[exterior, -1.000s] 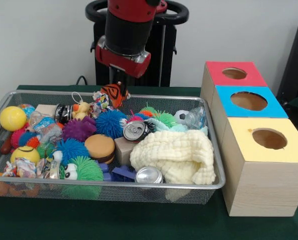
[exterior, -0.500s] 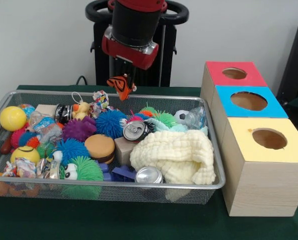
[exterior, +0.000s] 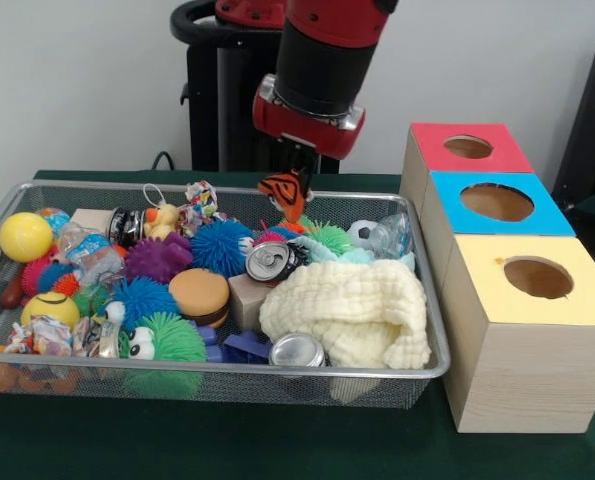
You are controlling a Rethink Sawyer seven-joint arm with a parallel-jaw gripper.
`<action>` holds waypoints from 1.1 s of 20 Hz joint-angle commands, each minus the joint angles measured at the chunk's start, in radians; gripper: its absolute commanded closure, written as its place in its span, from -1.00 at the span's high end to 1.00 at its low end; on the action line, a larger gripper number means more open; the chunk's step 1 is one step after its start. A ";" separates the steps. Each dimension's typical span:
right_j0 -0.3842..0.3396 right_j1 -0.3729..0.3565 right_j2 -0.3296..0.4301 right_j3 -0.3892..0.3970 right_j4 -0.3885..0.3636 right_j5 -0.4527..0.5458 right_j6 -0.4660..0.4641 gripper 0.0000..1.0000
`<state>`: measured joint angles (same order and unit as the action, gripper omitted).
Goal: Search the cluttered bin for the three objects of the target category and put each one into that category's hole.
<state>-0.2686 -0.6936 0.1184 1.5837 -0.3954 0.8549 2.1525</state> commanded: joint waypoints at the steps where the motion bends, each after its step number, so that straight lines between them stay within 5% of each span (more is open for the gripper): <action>1: 0.013 0.054 0.031 -0.046 0.027 0.075 0.026 -1.00; 9: 0.007 0.054 0.022 -0.053 0.096 0.191 0.036 -1.00; 14: 0.009 0.042 0.007 -0.069 0.142 0.360 0.051 -1.00; 22: 0.019 0.058 0.008 -0.138 0.135 0.502 0.055 -1.00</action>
<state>-0.2489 -0.6718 0.1094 1.5287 -0.2902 1.2413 2.1525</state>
